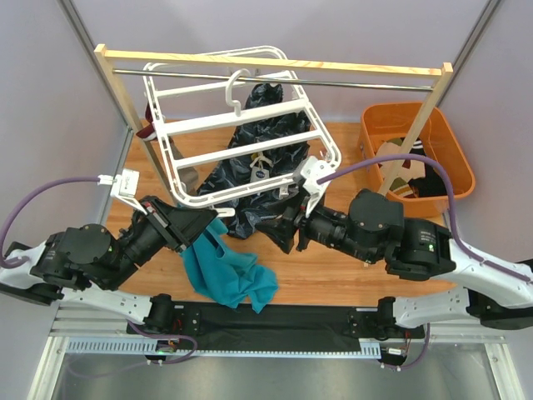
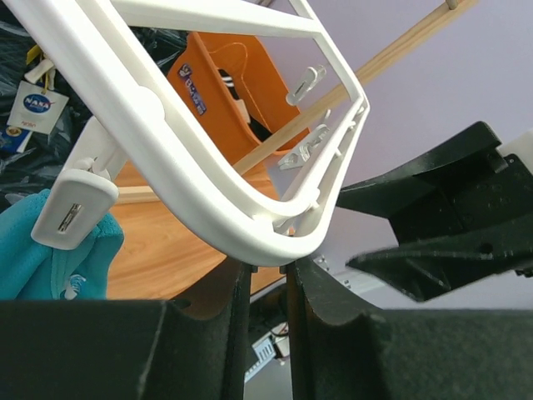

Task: Clip the socks to the hanger
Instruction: Open the clamp at the hanger, then pick up the sock.

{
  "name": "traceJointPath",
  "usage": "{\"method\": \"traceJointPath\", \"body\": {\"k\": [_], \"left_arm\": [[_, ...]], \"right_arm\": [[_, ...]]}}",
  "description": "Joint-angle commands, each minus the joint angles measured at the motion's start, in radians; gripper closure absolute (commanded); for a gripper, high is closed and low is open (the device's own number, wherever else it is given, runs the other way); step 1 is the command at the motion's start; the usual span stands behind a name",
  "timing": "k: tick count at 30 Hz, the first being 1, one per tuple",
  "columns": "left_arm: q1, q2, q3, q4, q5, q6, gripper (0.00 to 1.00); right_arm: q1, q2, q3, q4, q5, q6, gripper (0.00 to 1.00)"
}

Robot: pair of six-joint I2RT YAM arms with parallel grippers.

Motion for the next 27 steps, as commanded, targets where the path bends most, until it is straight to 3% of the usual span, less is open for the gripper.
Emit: {"method": "traceJointPath", "body": {"k": [1, 11, 17, 20, 22, 27], "left_arm": [[-0.001, 0.008, 0.033, -0.052, -0.031, -0.019, 1.0], [-0.001, 0.017, 0.062, -0.118, -0.049, -0.042, 1.0], [-0.001, 0.017, 0.057, -0.124, -0.052, -0.051, 1.0], [-0.002, 0.017, 0.068, -0.142, -0.052, -0.056, 1.0], [-0.001, 0.012, 0.068, -0.153, -0.054, -0.062, 1.0], [-0.001, 0.011, 0.063, -0.159, -0.052, -0.073, 1.0]], "right_arm": [[-0.004, -0.032, 0.021, -0.061, 0.193, 0.109, 0.51], [-0.004, -0.208, -0.153, -0.251, 0.413, 0.299, 0.54], [-0.045, -0.277, -0.362, -0.483, 0.716, 0.535, 0.59], [-0.158, -0.286, -0.496, -0.592, 0.674, 0.734, 0.6], [-0.198, -0.328, -0.585, -0.533, 0.576, 0.774, 0.6], [-0.335, -0.563, -0.726, -0.532, 0.517, 0.891, 0.59]]}}
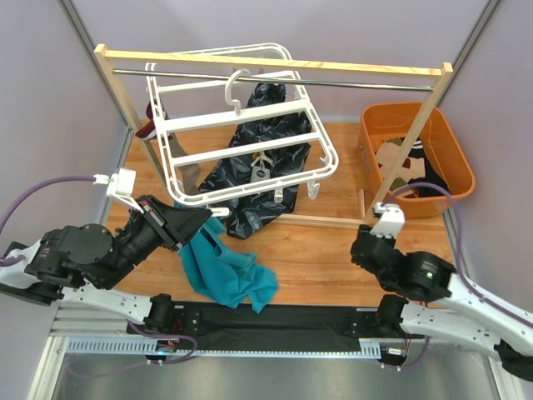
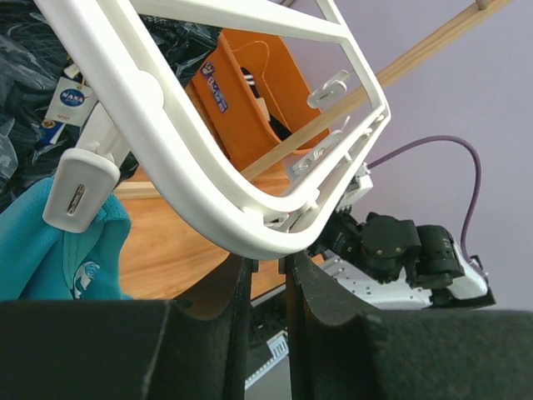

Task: Clip the socks to the hanger
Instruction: Pick up the sock.

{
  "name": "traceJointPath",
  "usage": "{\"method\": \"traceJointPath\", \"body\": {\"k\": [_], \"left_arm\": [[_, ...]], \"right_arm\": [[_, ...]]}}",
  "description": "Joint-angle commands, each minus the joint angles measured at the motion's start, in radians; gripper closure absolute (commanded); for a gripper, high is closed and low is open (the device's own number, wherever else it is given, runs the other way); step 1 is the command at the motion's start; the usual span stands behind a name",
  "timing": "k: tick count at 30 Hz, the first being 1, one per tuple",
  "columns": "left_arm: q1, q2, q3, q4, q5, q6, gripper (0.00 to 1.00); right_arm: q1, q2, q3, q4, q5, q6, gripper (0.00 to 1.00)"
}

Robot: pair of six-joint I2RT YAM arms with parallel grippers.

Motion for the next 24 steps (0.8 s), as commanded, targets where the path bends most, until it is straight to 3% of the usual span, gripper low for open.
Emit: {"method": "traceJointPath", "body": {"k": [1, 5, 10, 12, 16, 18, 20, 21, 22, 23, 24], "left_arm": [[-0.002, 0.007, 0.021, -0.038, -0.021, -0.015, 1.0], [-0.001, 0.006, 0.017, -0.041, -0.024, -0.024, 1.0], [-0.001, 0.009, 0.012, -0.048, -0.015, -0.036, 1.0], [-0.001, 0.001, 0.008, -0.053, -0.01, -0.042, 1.0], [-0.001, -0.013, -0.008, -0.038, -0.009, -0.039, 1.0], [-0.001, -0.013, -0.003, -0.044, -0.004, -0.036, 1.0], [-0.002, -0.014, 0.0, -0.053, -0.004, -0.044, 1.0], [-0.001, -0.016, 0.0, -0.059, -0.004, -0.045, 1.0], [-0.001, -0.017, -0.002, -0.058, -0.006, -0.045, 1.0], [-0.001, -0.024, -0.002, -0.062, -0.006, -0.044, 1.0], [-0.001, -0.024, -0.002, -0.065, -0.007, -0.042, 1.0]], "right_arm": [[-0.064, -0.187, 0.011, -0.045, 0.015, 0.174, 0.59], [-0.125, -0.323, 0.121, -0.182, 0.119, 0.217, 0.58], [-0.124, -0.16, 0.393, -0.457, 0.321, 0.245, 0.63], [-0.125, -0.124, 0.442, -0.456, 0.359, 0.225, 0.67], [-0.144, -0.074, 0.398, -0.34, 0.37, 0.152, 0.66], [-0.248, -0.078, 0.359, -0.167, 0.286, 0.026, 0.66], [-0.493, -0.07, 0.335, -0.073, 0.177, -0.131, 0.66], [-0.598, -0.072, 0.304, -0.023, 0.016, -0.186, 0.65], [-0.836, -0.072, 0.301, 0.036, -0.082, -0.24, 0.66], [-0.959, -0.072, 0.305, 0.047, -0.291, -0.316, 0.68], [-1.069, -0.084, 0.315, 0.061, -0.382, -0.358, 0.71]]}}
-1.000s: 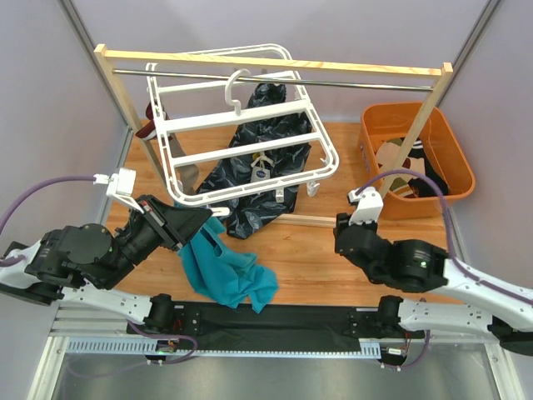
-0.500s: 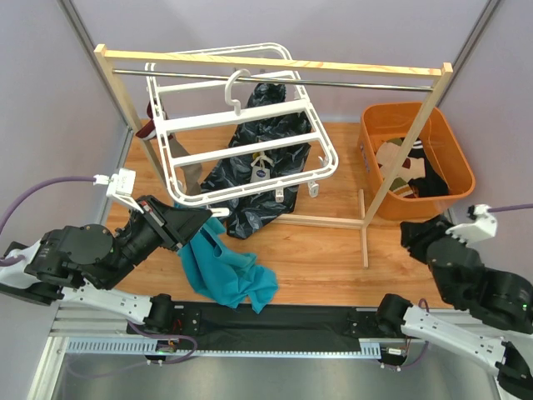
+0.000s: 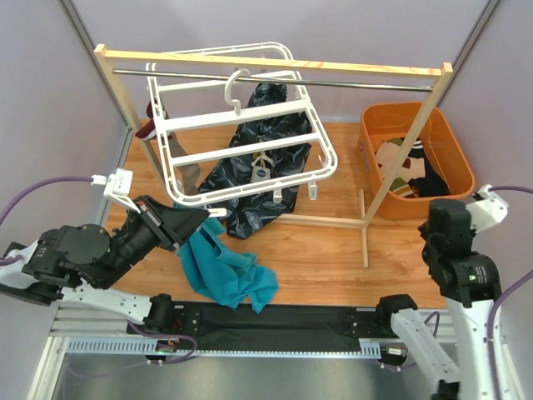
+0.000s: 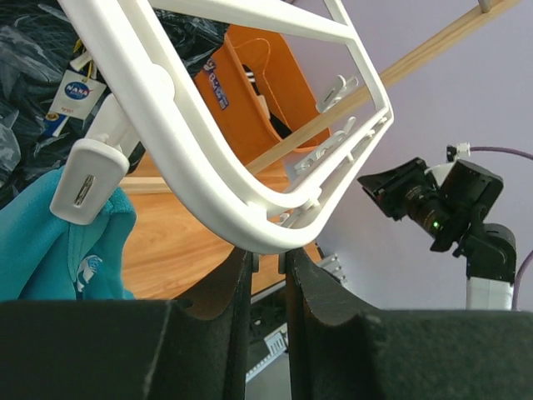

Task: Clip the socks to the hanger
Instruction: Pick up the sock.

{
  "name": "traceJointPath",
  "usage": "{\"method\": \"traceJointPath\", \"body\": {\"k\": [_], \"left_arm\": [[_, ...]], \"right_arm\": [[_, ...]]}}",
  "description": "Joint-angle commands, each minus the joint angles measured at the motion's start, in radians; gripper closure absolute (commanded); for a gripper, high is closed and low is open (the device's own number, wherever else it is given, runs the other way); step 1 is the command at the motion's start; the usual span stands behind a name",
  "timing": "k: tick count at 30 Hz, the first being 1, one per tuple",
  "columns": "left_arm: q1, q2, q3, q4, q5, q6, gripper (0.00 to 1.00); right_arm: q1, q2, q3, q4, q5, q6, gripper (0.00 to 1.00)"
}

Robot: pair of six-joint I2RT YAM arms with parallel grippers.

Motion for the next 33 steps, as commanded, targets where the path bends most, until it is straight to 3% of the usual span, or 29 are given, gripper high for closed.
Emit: {"method": "traceJointPath", "body": {"k": [1, 2, 4, 8, 10, 15, 20, 26, 33], "left_arm": [[-0.001, -0.013, 0.003, -0.043, -0.011, -0.01, 1.0], [-0.001, -0.016, 0.002, -0.046, -0.014, -0.01, 1.0], [-0.001, -0.018, 0.0, -0.043, -0.022, -0.005, 1.0], [-0.001, -0.013, 0.008, -0.049, -0.019, 0.001, 1.0], [-0.001, -0.015, -0.003, -0.048, -0.013, -0.008, 1.0], [-0.002, -0.007, -0.018, -0.033, -0.002, -0.011, 1.0], [-0.002, -0.006, -0.026, -0.017, 0.007, -0.018, 1.0], [-0.002, 0.0, -0.037, -0.006, 0.029, -0.033, 1.0], [-0.001, -0.009, -0.057, 0.004, 0.027, -0.047, 1.0]], "right_arm": [[-0.383, -0.019, 0.012, 0.165, -0.459, -0.274, 0.71], [-0.52, -0.016, 0.012, 0.17, -0.52, -0.306, 0.71], [-0.522, 0.051, -0.001, 0.176, -0.532, -0.311, 0.68], [-0.656, 0.163, 0.004, 0.265, -0.729, -0.296, 0.61], [-0.698, 0.265, 0.049, 0.329, -0.775, -0.296, 0.52], [-0.721, 0.594, 0.365, 0.38, -0.917, -0.322, 0.28], [-0.721, 1.047, 0.625, 0.412, -0.969, -0.273, 0.22], [-0.706, 1.456, 1.027, 0.262, -0.902, -0.271, 0.17], [-0.695, 1.58, 1.061, 0.28, -0.901, -0.283, 0.12]]}}
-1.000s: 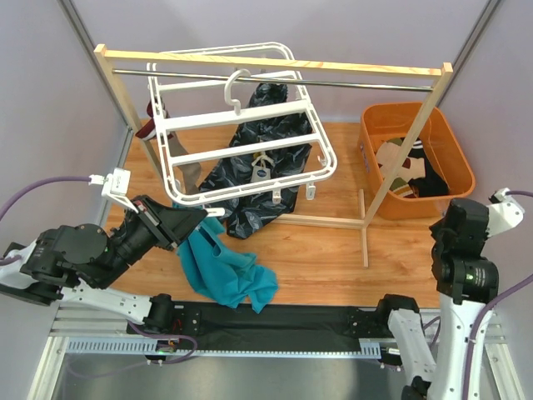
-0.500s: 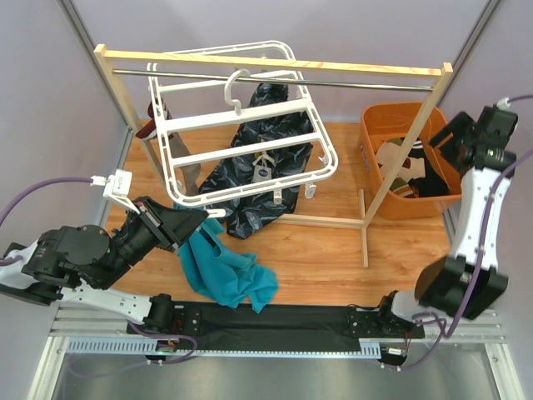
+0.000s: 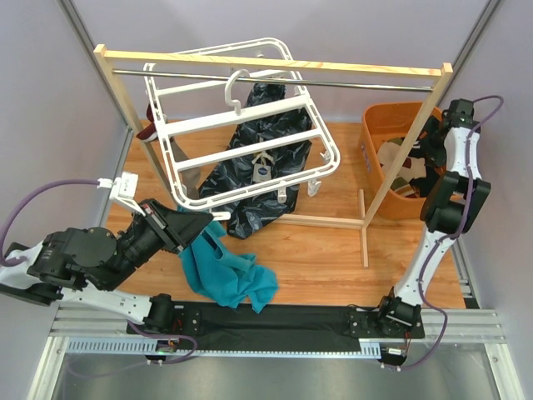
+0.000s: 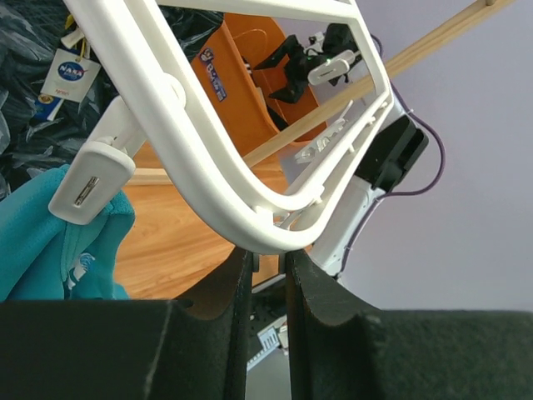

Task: Clip the socks to the hanger
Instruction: Pick up the sock.

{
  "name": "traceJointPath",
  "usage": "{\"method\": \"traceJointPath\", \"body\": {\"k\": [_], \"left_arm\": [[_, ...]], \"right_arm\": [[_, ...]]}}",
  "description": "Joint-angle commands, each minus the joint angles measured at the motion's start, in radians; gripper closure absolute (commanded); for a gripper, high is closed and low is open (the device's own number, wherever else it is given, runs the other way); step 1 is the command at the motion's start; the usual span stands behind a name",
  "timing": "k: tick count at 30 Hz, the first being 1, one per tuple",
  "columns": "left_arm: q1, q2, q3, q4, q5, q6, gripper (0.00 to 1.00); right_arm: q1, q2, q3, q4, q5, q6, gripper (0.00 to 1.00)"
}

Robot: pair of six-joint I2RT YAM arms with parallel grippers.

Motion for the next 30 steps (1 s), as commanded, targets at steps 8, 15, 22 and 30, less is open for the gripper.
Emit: {"method": "traceJointPath", "body": {"k": [8, 15, 22, 30], "left_arm": [[-0.001, 0.022, -0.008, 0.013, 0.016, 0.012, 1.0], [-0.003, 0.025, -0.002, 0.007, 0.011, 0.011, 1.0], [-0.001, 0.022, -0.005, -0.016, 0.005, -0.015, 1.0], [-0.003, 0.017, -0.012, -0.021, 0.002, -0.021, 1.0]], "right_arm": [[0.067, 0.122, 0.162, -0.001, 0.023, 0.004, 0.14], [0.166, 0.2, 0.181, 0.022, 0.214, -0.019, 0.2], [0.179, 0.285, 0.293, 0.002, 0.223, 0.019, 0.59], [0.148, 0.124, 0.332, 0.017, 0.168, 0.03, 1.0]]}}
